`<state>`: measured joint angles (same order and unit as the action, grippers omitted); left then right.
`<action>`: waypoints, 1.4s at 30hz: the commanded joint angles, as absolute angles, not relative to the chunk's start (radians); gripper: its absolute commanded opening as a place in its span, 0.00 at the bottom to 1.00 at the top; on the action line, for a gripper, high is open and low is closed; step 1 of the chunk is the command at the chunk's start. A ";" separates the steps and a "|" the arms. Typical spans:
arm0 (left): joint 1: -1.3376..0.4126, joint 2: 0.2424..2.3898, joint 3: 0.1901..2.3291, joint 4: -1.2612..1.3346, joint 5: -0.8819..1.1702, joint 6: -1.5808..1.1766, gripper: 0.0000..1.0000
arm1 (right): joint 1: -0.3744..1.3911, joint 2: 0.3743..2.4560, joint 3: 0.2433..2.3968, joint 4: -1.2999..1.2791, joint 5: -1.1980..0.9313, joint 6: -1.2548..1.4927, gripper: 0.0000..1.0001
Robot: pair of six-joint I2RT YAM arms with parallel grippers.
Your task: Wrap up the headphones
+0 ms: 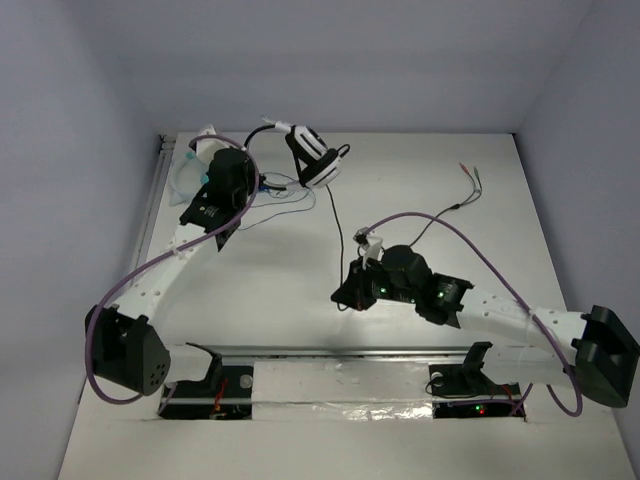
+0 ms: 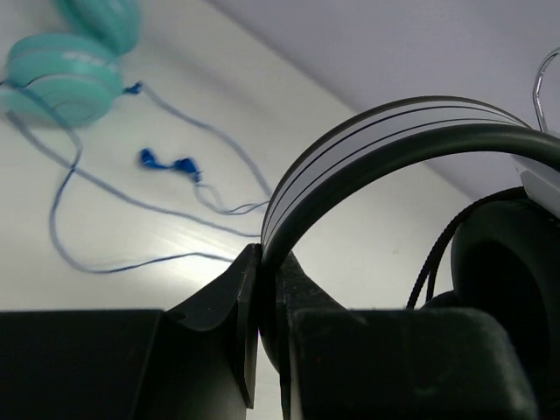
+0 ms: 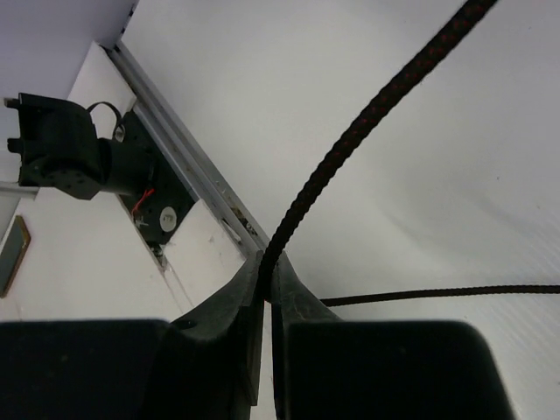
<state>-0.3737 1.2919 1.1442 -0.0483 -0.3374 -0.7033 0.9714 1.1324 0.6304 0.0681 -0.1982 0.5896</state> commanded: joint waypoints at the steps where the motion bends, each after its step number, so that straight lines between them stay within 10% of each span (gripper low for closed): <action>1: -0.411 1.284 1.111 0.075 -0.471 -0.721 0.00 | 0.983 1.078 0.748 -0.168 -0.169 0.515 0.00; 22: -0.494 1.405 1.109 0.040 -0.385 -0.709 0.00 | 1.095 1.270 1.077 -0.374 -0.433 0.425 0.00; 42: -0.693 1.141 0.858 -0.250 -0.523 -0.652 0.00 | 1.034 1.265 1.288 -0.577 0.162 0.273 0.00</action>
<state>-0.6697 1.2419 0.8417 -0.2276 -0.4934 -0.6254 1.0698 1.2472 1.2373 -0.5331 0.0162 0.3313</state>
